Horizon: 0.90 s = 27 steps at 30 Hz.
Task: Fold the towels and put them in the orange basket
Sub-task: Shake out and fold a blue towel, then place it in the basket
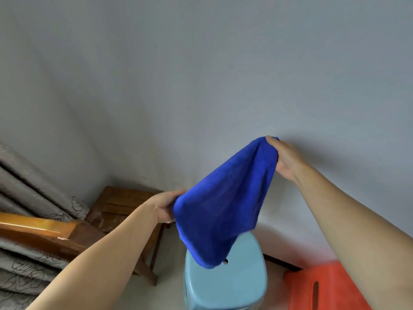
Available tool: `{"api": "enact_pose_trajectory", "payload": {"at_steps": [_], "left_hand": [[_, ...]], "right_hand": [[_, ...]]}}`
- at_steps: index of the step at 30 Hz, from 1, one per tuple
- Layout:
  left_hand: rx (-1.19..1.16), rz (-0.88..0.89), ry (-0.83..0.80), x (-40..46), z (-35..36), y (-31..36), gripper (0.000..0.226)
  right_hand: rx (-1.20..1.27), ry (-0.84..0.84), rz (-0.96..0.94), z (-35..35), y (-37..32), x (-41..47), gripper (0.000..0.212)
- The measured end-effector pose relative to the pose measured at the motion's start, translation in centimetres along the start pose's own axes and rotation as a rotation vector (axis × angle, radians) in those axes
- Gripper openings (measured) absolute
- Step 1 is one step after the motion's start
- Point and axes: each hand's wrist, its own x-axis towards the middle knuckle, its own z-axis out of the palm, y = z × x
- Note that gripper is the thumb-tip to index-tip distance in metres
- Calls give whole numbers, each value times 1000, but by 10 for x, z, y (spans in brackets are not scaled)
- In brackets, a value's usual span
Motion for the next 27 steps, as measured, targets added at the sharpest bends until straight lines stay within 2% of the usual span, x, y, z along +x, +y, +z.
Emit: {"api": "enact_pose_trajectory", "payload": {"at_steps": [3, 7, 11, 14, 16, 21, 24, 27], "left_hand": [[-156, 194, 36, -2, -8, 21, 21], [-275, 343, 83, -12, -14, 45, 18], [-150, 365, 205, -17, -18, 63, 9], [-71, 312, 289, -16, -22, 66, 13], [-71, 305, 339, -15, -25, 65, 6], [-77, 380, 458, -5, -29, 61, 17], [-74, 324, 340, -13, -21, 62, 11], [-48, 233, 77, -29, -14, 62, 26]], "right_hand": [[-17, 114, 43, -4, 2, 6, 28], [-205, 153, 65, -13, 4, 6, 14], [-237, 178, 62, -17, 6, 1, 15], [-204, 200, 67, -20, 8, -1, 14], [-187, 221, 65, -22, 9, -1, 12], [-221, 295, 48, -31, 10, -3, 12], [-219, 330, 44, -41, 11, -6, 13], [-145, 347, 33, -50, 12, -10, 16]]}}
